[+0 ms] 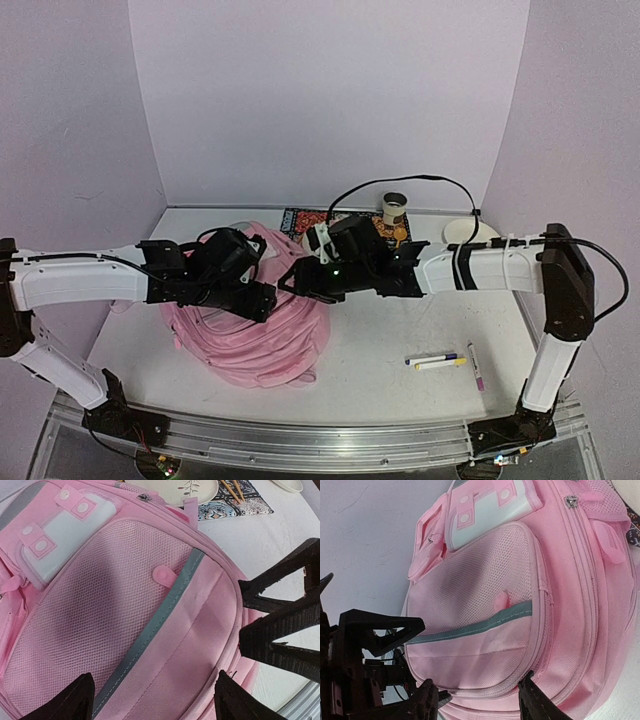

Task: Pack the student bag
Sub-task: Hold the upper front pocket of the student bag, then pick up the upper front pocket of the student bag.

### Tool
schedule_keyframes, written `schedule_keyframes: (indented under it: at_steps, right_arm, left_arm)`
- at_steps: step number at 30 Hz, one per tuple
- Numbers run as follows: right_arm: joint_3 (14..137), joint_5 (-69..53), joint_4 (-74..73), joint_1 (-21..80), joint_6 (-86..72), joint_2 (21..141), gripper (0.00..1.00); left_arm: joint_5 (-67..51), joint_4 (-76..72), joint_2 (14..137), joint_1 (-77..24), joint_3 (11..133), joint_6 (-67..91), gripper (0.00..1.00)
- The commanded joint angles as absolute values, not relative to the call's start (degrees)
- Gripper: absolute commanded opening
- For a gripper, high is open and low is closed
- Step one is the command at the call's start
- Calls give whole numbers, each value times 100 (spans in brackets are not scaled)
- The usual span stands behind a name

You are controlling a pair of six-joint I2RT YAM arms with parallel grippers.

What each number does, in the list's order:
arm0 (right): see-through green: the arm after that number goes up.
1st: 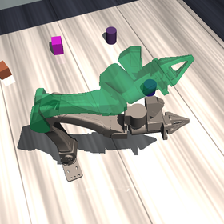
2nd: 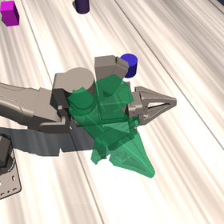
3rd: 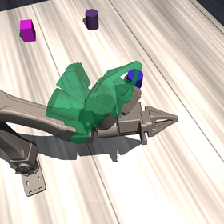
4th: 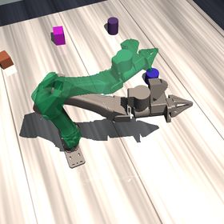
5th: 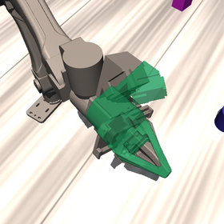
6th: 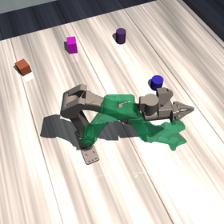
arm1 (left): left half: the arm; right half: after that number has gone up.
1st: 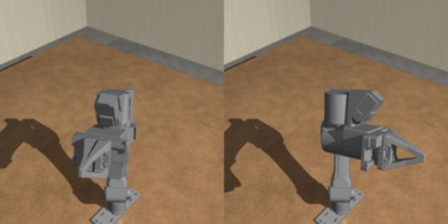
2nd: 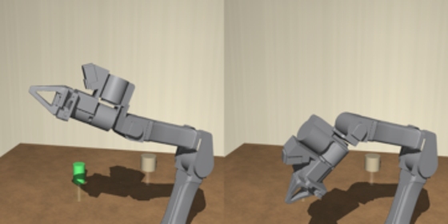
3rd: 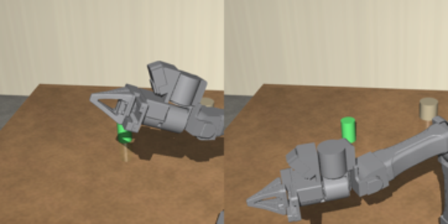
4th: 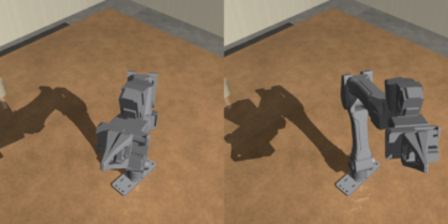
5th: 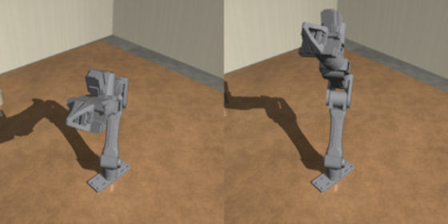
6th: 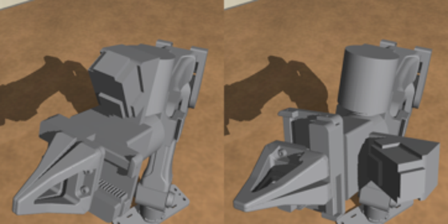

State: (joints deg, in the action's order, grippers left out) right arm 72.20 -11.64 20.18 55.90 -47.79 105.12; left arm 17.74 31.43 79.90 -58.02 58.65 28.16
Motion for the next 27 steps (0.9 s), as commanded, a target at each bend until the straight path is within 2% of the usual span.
schedule_keyframes:
  at_steps: [1, 13, 17, 27]
  right_arm:
    - [7571, -1253, 2459, 5624, -4763, 10369, 54]
    - [7629, -1258, 2469, 5622, -4798, 10404, 54]
    - [7667, -1254, 2470, 5621, -4808, 10434, 55]
    - [7804, -1301, 2470, 5624, -4852, 10542, 55]
  left_arm:
    - [1633, 2895, 7826, -5800, 6005, 2509, 84]
    - [2065, 2948, 8042, -5809, 5926, 2307, 84]
    - [2135, 3028, 8053, -5943, 5974, 2183, 88]
    - [3212, 3084, 8225, -6379, 5836, 2021, 87]
